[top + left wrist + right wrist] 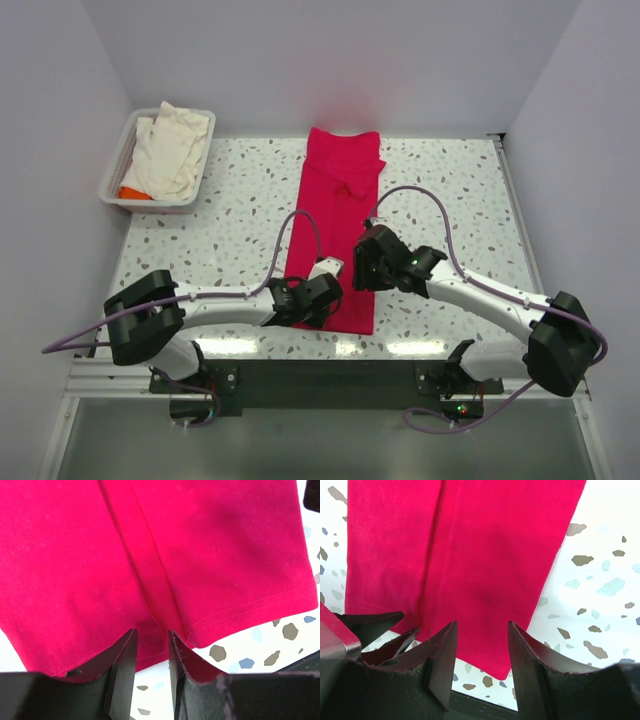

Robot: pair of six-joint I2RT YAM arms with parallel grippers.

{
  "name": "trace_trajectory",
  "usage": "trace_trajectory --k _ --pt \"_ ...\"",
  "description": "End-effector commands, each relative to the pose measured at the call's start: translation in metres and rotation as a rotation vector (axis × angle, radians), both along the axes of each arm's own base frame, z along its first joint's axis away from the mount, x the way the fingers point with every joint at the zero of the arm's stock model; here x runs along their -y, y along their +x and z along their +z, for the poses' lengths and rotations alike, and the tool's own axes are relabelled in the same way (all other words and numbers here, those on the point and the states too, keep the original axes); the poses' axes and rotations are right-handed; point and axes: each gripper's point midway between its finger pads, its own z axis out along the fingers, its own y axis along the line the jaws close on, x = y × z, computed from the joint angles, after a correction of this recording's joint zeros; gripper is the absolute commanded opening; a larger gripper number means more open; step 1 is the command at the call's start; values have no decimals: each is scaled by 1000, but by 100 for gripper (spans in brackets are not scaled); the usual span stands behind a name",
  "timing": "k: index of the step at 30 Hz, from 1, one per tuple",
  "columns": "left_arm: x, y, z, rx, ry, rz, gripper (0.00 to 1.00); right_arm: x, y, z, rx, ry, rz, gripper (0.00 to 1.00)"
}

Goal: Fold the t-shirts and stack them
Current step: Fold the tshirt

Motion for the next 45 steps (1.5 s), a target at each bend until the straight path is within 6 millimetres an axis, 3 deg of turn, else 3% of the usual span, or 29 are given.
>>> trace_trajectory --k 1,19,22,24,30,37,45 --pt "3 2 4 24 4 -7 35 -3 3 9 33 34 -4 48" --pt "-3 0 -7 36 51 -14 34 -3 3 7 29 39 -7 48" --pt "-4 0 -9 37 56 -11 29 -3 2 8 31 38 -5 48" --pt "-4 0 -8 41 52 -8 21 -3 2 7 30 40 -5 48" --pt "-4 3 6 62 30 -2 6 -3 2 8 31 42 -5 48" --pt "0 1 27 68 -22 -11 2 -3 2 8 31 43 -6 48" --pt "8 -5 31 39 -65 -35 2 -3 2 8 30 42 -7 48"
